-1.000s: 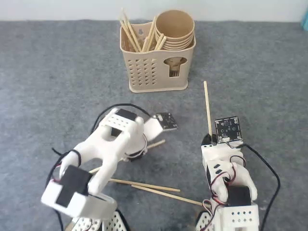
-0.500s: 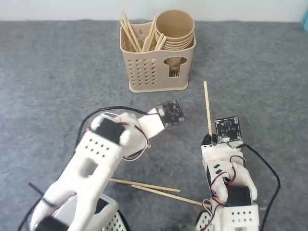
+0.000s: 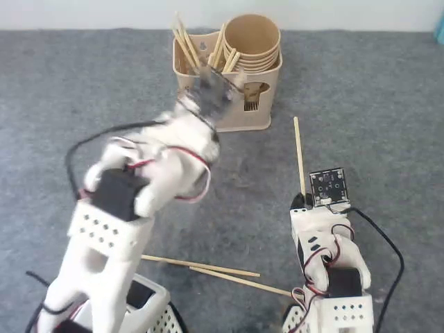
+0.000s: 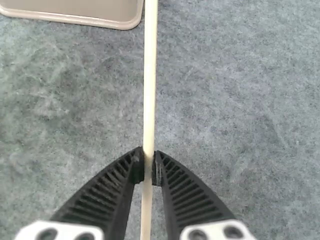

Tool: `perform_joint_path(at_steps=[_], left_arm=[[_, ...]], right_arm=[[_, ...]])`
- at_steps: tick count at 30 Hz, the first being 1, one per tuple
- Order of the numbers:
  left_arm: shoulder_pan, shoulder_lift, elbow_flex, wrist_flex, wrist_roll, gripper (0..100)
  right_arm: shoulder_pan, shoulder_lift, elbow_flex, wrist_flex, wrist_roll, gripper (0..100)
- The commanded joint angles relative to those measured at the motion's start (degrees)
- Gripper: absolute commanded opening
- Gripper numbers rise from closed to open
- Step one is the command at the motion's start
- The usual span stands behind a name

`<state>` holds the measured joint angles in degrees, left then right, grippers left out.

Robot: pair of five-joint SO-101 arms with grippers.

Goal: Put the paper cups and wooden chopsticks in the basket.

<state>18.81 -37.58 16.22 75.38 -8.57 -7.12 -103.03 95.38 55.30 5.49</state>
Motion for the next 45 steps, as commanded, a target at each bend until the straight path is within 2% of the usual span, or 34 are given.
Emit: perform_joint_path(at_steps=[1, 5, 13, 20, 29, 35, 41, 45], left_arm=[[-5.2, -1.8, -7.2, -11.2, 10.6, 1], [-9.1, -1.8, -7.0, -23.5, 15.7, 1], [-9.8, 4.9, -7.1, -52.1, 15.7, 1], [-9.9, 15.2, -7.5, -62.6, 15.6, 1], [-12.0, 33.2, -21.1, -63.2, 15.6, 1], [-12.6, 39.2, -25.5, -62.7, 15.7, 3], [-13.9, 38.0, -25.9, -53.1, 15.8, 20], [-15.3, 34.1, -25.7, -45.5, 15.7, 21]], right_arm=[[0.6, -0.4, 1.0, -0.7, -0.1, 0.7], [0.6, -0.4, 1.0, -0.7, -0.1, 0.7], [0.7, -0.4, 1.0, -0.7, -0.1, 0.7], [2.2, -0.4, 1.0, -0.8, -0.1, 0.7], [2.1, -0.4, 1.0, -0.8, -0.1, 0.7], [2.1, -0.4, 1.0, -0.8, 2.6, 0.7], [1.8, -0.4, 1.0, -1.0, 2.9, 0.7], [1.9, -0.4, 1.1, -1.6, 2.7, 0.7]])
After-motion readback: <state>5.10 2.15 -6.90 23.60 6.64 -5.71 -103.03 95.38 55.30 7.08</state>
